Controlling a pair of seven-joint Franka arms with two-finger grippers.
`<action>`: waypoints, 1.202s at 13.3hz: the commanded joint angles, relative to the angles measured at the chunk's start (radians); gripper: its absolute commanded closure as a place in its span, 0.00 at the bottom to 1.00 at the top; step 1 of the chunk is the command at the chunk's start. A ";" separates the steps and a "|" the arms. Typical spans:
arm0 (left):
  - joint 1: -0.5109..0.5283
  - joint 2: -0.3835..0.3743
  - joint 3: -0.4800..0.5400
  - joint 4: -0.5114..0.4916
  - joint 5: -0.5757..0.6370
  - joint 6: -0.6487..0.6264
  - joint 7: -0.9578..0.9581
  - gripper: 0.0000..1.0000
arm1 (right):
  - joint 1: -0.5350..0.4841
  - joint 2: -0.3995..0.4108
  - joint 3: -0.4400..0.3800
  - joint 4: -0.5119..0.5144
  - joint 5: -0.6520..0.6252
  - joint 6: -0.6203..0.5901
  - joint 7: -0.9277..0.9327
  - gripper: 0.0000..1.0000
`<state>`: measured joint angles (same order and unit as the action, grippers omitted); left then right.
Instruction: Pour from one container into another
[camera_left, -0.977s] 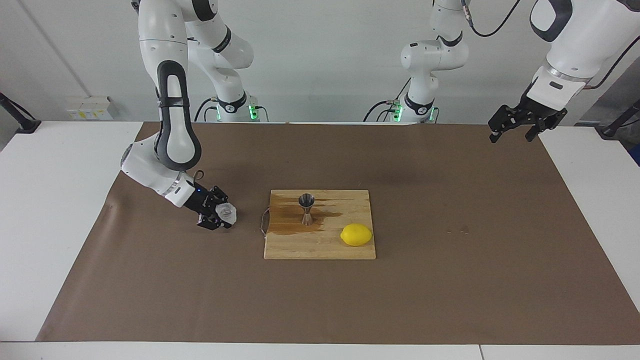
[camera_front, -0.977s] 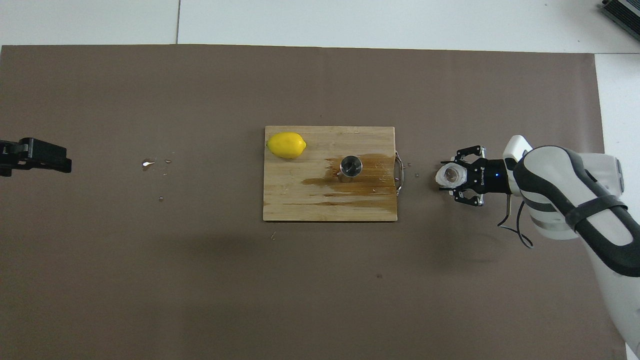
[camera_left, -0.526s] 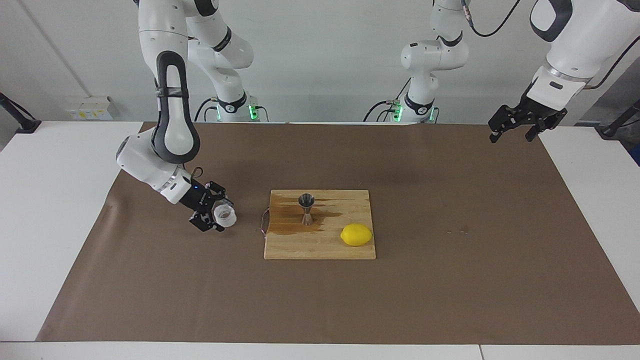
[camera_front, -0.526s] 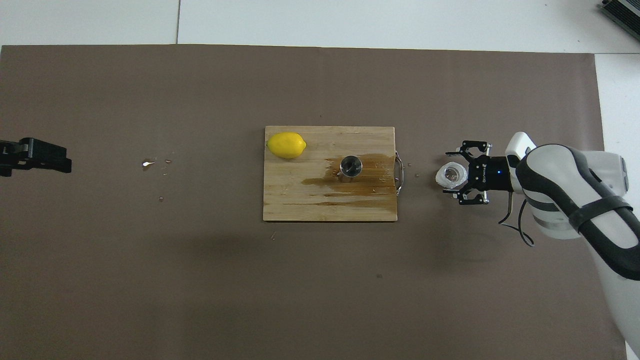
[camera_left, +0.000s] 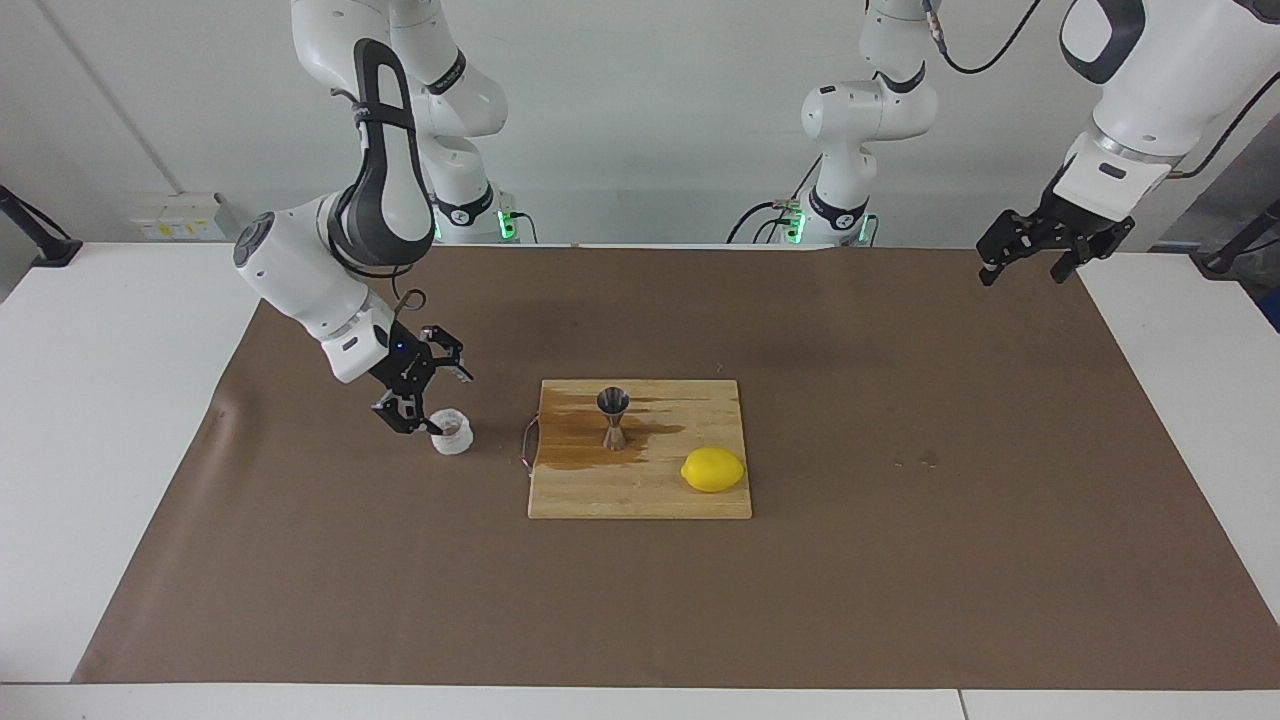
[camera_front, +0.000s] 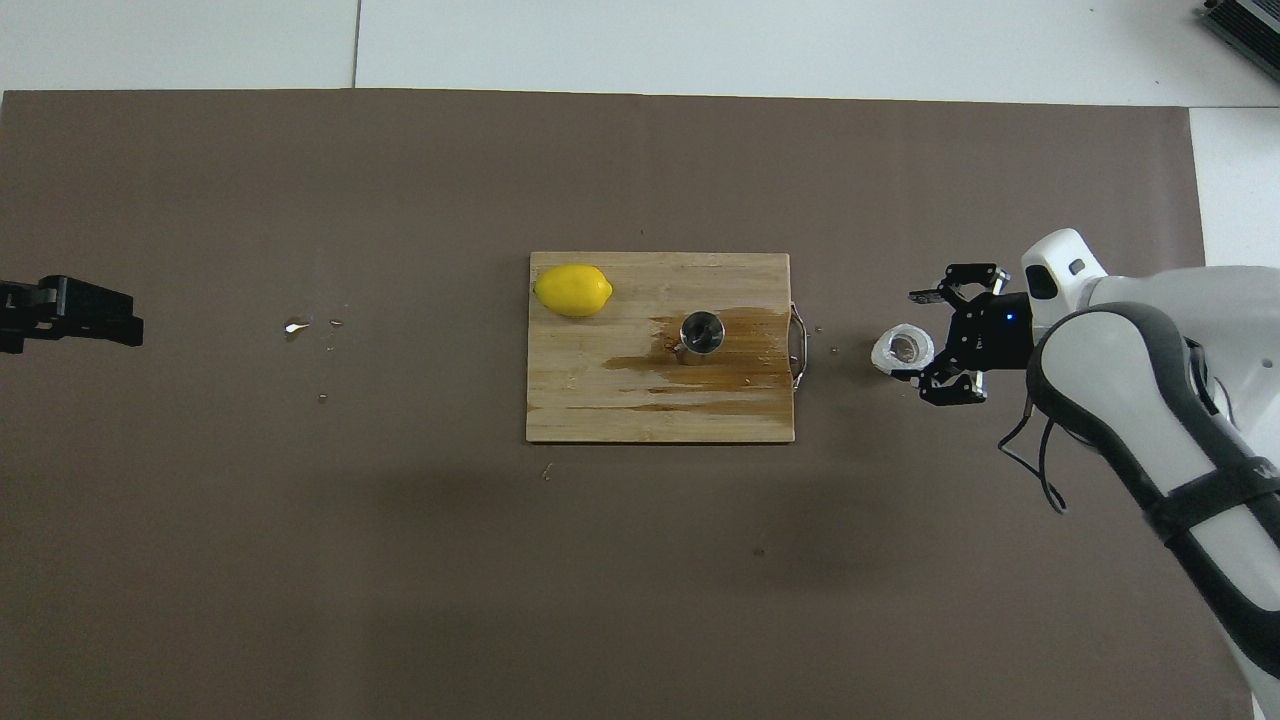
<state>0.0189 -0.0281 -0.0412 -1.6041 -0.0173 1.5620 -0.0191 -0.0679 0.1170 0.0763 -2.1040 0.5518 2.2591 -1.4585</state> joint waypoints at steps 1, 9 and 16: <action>0.003 -0.021 0.001 -0.017 0.010 -0.008 0.007 0.00 | -0.006 0.003 0.004 0.010 -0.111 -0.020 0.236 0.00; 0.003 -0.021 0.001 -0.017 0.010 -0.008 0.007 0.00 | 0.019 0.003 0.007 0.129 -0.501 -0.249 1.025 0.00; 0.003 -0.021 0.001 -0.017 0.010 -0.007 0.007 0.00 | 0.017 -0.017 0.010 0.436 -0.564 -0.634 1.481 0.00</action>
<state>0.0189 -0.0281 -0.0412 -1.6041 -0.0173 1.5618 -0.0191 -0.0426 0.1102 0.0782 -1.7401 0.0054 1.7012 -0.0563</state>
